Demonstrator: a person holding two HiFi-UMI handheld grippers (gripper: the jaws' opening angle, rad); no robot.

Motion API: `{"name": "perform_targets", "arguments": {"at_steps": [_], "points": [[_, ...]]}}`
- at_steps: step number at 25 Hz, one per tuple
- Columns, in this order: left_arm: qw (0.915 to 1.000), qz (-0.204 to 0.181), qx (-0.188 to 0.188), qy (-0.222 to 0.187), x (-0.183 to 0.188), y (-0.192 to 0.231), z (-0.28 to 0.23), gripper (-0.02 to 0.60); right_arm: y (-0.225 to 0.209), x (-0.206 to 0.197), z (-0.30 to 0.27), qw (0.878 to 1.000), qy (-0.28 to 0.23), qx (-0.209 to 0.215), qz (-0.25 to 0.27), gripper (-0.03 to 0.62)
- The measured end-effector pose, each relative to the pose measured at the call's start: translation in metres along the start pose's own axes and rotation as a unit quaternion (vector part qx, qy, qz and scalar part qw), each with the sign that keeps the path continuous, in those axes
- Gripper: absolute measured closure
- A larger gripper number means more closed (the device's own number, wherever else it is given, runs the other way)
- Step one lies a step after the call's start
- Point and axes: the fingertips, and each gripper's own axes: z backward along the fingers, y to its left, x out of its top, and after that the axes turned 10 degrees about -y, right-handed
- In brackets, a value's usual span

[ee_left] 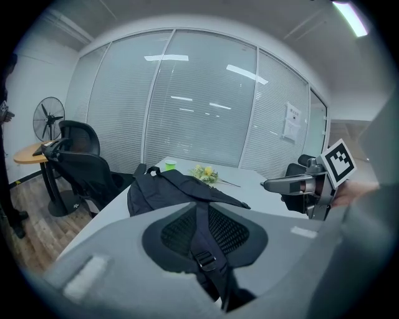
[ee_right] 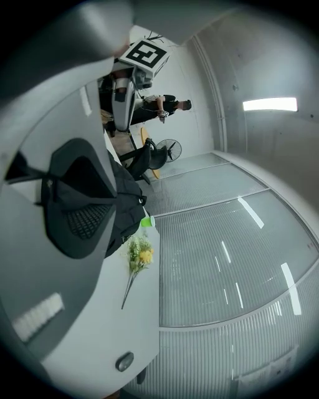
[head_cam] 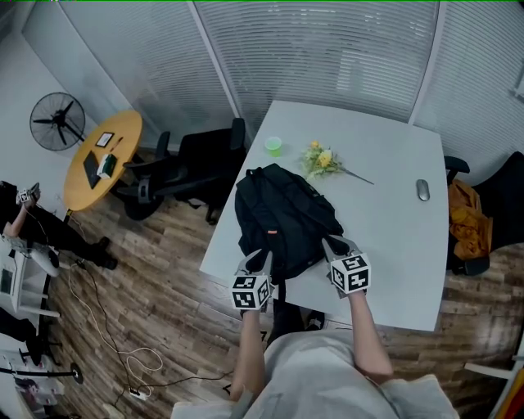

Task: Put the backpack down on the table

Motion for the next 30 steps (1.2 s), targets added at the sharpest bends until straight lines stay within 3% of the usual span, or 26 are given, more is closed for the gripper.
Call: {"name": "perform_targets", "arguments": {"at_steps": [8, 30], "points": [[1.0000, 0.001, 0.001, -0.001, -0.0006, -0.0020, 0.0026, 0.586, -0.0012, 0.0005, 0.0046, 1.000, -0.002, -0.001, -0.004, 0.595], [0.9998, 0.005, -0.003, 0.021, -0.0068, -0.0034, 0.0026, 0.584, 0.0029, -0.0042, 0.0029, 1.000, 0.015, 0.012, 0.007, 0.595]]}}
